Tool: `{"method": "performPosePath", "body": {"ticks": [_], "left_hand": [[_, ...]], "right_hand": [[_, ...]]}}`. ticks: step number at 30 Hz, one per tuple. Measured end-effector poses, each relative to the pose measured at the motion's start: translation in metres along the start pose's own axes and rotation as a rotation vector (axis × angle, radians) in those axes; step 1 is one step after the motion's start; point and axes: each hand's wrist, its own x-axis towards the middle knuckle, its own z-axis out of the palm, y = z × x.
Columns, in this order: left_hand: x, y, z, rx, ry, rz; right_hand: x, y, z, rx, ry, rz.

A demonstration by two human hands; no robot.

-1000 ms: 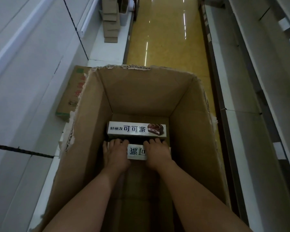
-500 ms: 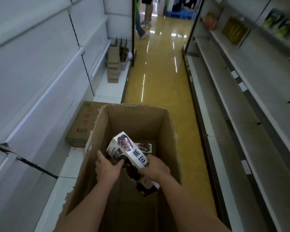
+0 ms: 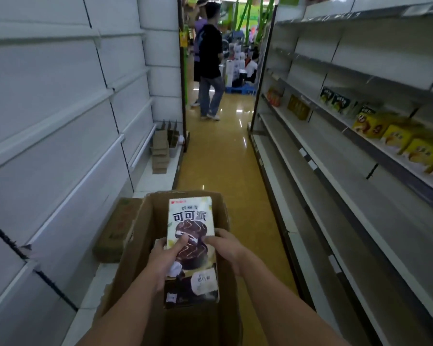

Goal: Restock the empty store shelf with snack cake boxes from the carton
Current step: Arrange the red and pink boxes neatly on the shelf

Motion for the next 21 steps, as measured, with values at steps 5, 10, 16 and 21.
{"method": "performPosePath", "body": {"ticks": [5, 10, 16, 21], "left_hand": [[-0.023, 0.017, 0.031, 0.082, -0.031, 0.074], [-0.038, 0.033, 0.051, 0.152, -0.091, 0.134], [-0.053, 0.039, 0.039, 0.129, -0.359, 0.107], [-0.046, 0.019, 0.037, 0.279, -0.47, 0.082]], "right_hand": [[-0.024, -0.003, 0.005, -0.235, 0.414, -0.084], [-0.051, -0.008, 0.003, -0.5, 0.564, -0.147], [-0.068, 0.008, -0.001, 0.22, 0.379, -0.063], [-0.099, 0.036, -0.017, 0.679, 0.103, -0.133]]}}
